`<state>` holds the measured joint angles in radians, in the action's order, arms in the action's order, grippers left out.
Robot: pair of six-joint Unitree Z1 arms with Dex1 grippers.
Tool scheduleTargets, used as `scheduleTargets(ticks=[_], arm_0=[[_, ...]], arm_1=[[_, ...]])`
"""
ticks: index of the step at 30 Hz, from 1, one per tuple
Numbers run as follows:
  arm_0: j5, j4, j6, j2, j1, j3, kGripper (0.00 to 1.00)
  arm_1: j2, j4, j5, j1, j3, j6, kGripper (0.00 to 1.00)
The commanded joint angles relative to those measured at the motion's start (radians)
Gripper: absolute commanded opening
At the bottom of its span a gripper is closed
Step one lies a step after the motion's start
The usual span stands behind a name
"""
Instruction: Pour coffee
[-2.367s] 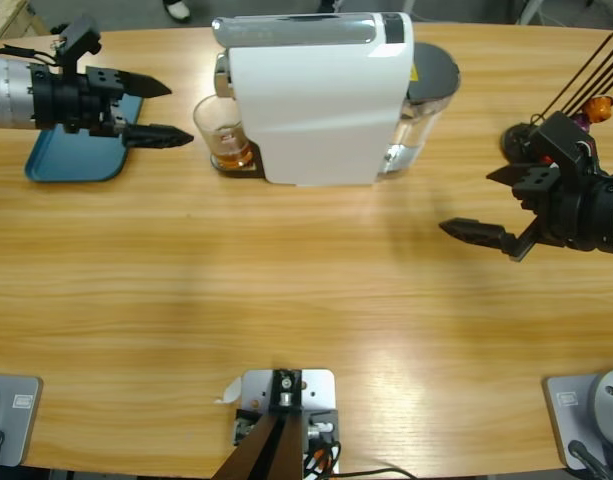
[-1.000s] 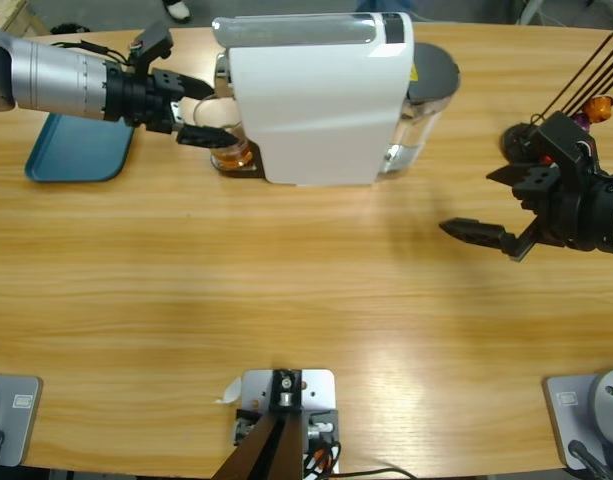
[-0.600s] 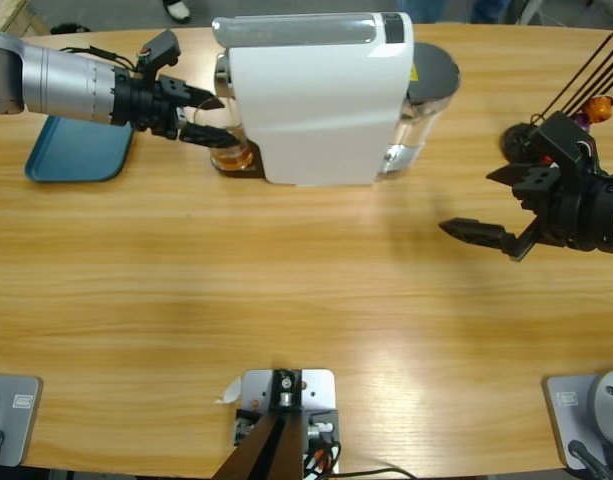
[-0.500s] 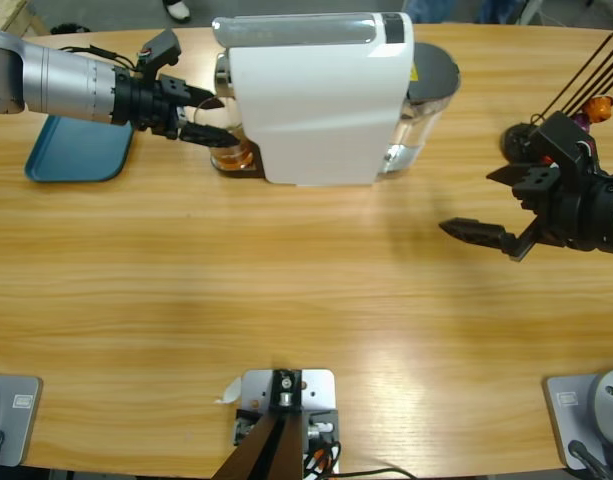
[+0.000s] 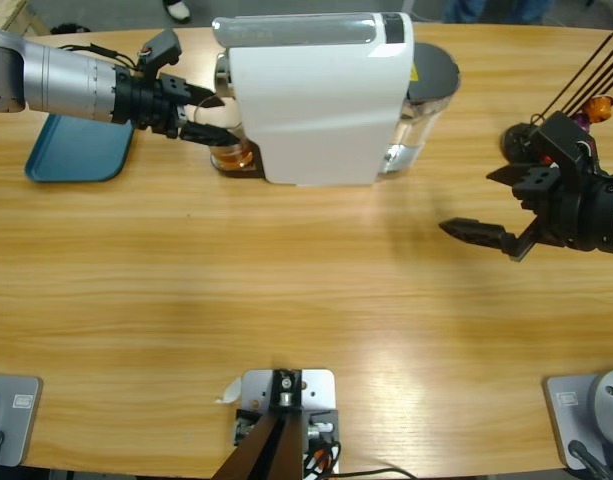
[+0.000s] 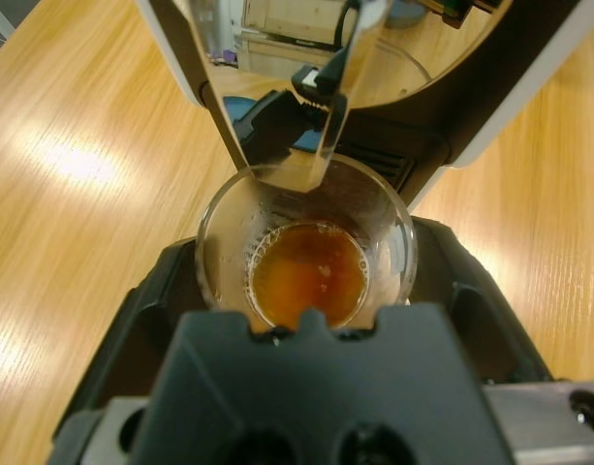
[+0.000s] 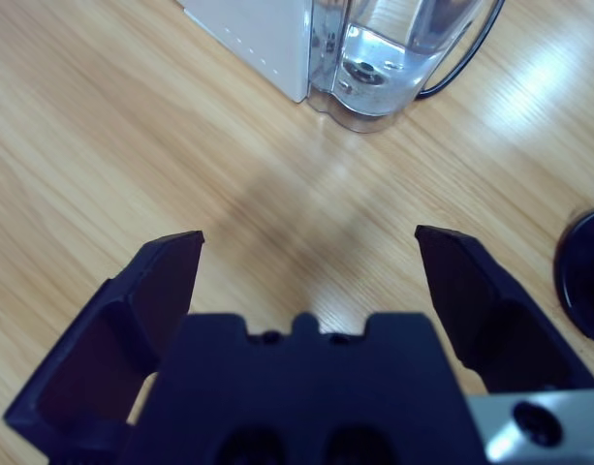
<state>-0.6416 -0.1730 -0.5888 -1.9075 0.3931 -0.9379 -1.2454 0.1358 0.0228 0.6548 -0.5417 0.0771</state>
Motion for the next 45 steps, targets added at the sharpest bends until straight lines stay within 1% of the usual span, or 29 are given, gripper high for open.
scheduleTargets(ticks=[1, 4, 7, 11, 18, 22, 28, 32, 45], arm_0=[[-0.017, 0.01, 0.043, -0.035, -0.023, 0.017, 0.0], [-0.034, 0.009, 0.059, -0.008, -0.054, 0.042, 0.0], [-0.067, 0.009, 0.07, 0.035, -0.112, 0.052, 0.0], [-0.052, 0.01, 0.09, 0.104, -0.169, 0.068, 0.0], [0.064, 0.012, 0.116, 0.232, -0.312, 0.157, 0.0], [0.092, 0.01, 0.141, 0.254, -0.406, 0.202, 0.0], [0.24, 0.01, 0.208, 0.254, -0.493, 0.214, 0.0], [0.332, 0.006, 0.232, 0.244, -0.515, 0.22, 0.0], [0.307, -0.088, 0.284, 0.079, -0.519, 0.201, 0.0]], arm_1=[[-0.015, -0.009, 0.002, 0.011, 0.005, 0.001, 1.0], [-0.011, -0.009, 0.003, 0.011, 0.006, 0.0, 1.0], [-0.007, -0.009, 0.003, 0.011, 0.006, 0.0, 1.0], [-0.005, -0.009, 0.003, 0.011, 0.007, 0.0, 1.0], [-0.002, -0.009, 0.003, 0.011, 0.008, 0.0, 1.0], [-0.002, -0.009, 0.003, 0.011, 0.008, 0.0, 1.0], [-0.007, -0.009, 0.003, 0.011, 0.008, 0.0, 1.0], [-0.013, -0.009, 0.002, 0.011, 0.006, 0.0, 1.0], [-0.032, -0.009, 0.003, 0.011, 0.003, 0.0, 1.0]])
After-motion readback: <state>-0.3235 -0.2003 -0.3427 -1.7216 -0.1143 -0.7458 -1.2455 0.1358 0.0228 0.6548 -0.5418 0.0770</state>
